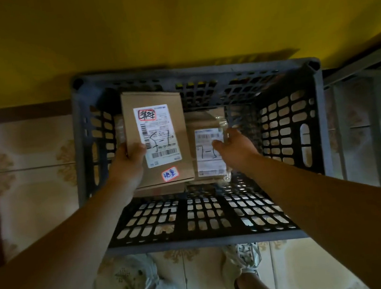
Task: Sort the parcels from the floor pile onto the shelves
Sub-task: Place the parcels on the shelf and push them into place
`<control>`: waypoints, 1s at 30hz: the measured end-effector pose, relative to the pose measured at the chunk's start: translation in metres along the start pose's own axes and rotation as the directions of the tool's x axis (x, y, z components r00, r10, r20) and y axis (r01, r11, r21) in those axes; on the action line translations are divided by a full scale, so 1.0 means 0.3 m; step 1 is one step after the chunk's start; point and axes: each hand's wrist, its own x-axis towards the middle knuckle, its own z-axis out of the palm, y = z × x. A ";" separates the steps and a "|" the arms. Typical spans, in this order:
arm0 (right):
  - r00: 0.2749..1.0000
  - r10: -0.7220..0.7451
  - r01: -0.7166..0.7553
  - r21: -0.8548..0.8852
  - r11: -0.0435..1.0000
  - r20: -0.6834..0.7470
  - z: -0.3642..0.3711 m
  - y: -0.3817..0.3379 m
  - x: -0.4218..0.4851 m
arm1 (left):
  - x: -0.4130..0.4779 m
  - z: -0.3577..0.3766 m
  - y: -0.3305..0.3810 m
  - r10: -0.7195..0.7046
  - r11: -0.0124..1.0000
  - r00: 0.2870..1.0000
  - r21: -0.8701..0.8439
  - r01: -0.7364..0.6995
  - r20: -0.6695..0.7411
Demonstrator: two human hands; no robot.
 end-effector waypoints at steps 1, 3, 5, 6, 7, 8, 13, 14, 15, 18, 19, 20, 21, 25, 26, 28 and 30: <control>0.999 0.033 -0.033 -0.014 0.999 -0.016 0.004 0.021 0.018 | 0.011 -0.018 -0.020 0.006 1.000 0.999 0.018 -0.006 -0.044; 0.995 0.101 -0.101 -0.029 0.994 -0.021 0.023 0.062 0.056 | 0.033 -0.038 -0.057 0.031 0.999 0.995 0.030 -0.028 -0.098; 0.988 0.156 -0.155 -0.035 0.987 0.013 0.053 0.098 0.092 | 0.052 -0.042 -0.090 0.041 0.999 0.992 0.028 -0.037 -0.124; 0.985 0.168 -0.168 -0.014 0.986 0.033 0.070 0.114 0.107 | 0.060 -0.036 -0.103 0.039 0.999 0.990 0.037 -0.034 -0.136; 0.984 0.173 -0.174 0.027 0.984 0.050 0.089 0.133 0.127 | 0.072 -0.029 -0.120 0.037 0.999 0.988 0.044 -0.031 -0.148; 0.983 0.173 -0.177 0.079 0.981 0.063 0.106 0.147 0.139 | 0.080 -0.020 -0.132 0.030 0.999 0.987 0.043 -0.024 -0.156; 0.984 0.178 -0.177 0.292 0.940 0.021 0.128 0.153 0.154 | 0.118 0.001 -0.185 -0.017 1.000 0.990 0.020 0.020 -0.140; 0.981 0.193 -0.186 0.323 0.928 0.008 0.123 0.150 0.148 | 0.120 0.001 -0.190 -0.025 0.999 0.991 0.021 0.029 -0.134; 0.980 0.199 -0.187 0.338 0.922 0.001 0.120 0.151 0.144 | 0.121 0.000 -0.191 -0.033 0.999 0.991 0.020 0.035 -0.130; 0.974 0.225 -0.213 0.343 0.915 0.007 0.104 0.142 0.126 | 0.113 -0.009 -0.182 -0.049 0.998 0.995 0.019 0.051 -0.090; 0.976 0.217 -0.211 0.327 0.921 0.018 0.101 0.143 0.129 | 0.108 -0.014 -0.176 -0.052 0.998 0.996 0.032 0.055 -0.072; 0.977 0.208 -0.211 0.296 0.932 0.043 0.099 0.144 0.129 | 0.100 -0.018 -0.168 -0.057 0.997 0.997 0.050 0.060 -0.054; 0.978 0.199 -0.209 0.277 0.938 0.065 0.095 0.140 0.126 | 0.094 -0.021 -0.160 -0.063 0.996 0.998 0.063 0.065 -0.031; 0.975 0.211 -0.222 0.346 0.912 0.070 0.090 0.125 0.117 | 0.079 -0.017 -0.135 -0.096 0.995 0.995 0.039 0.095 0.027; 0.974 0.210 -0.225 0.373 0.900 0.082 0.094 0.129 0.114 | 0.078 -0.014 -0.134 -0.104 0.994 0.994 0.037 0.103 0.020; 0.975 0.204 -0.223 0.377 0.899 0.090 0.105 0.143 0.110 | 0.077 -0.015 -0.140 -0.113 0.993 0.993 0.018 0.113 0.029; 0.981 0.187 -0.194 0.368 0.909 0.056 0.110 0.146 0.090 | 0.068 -0.025 -0.147 -0.111 0.993 0.991 -0.020 0.113 0.071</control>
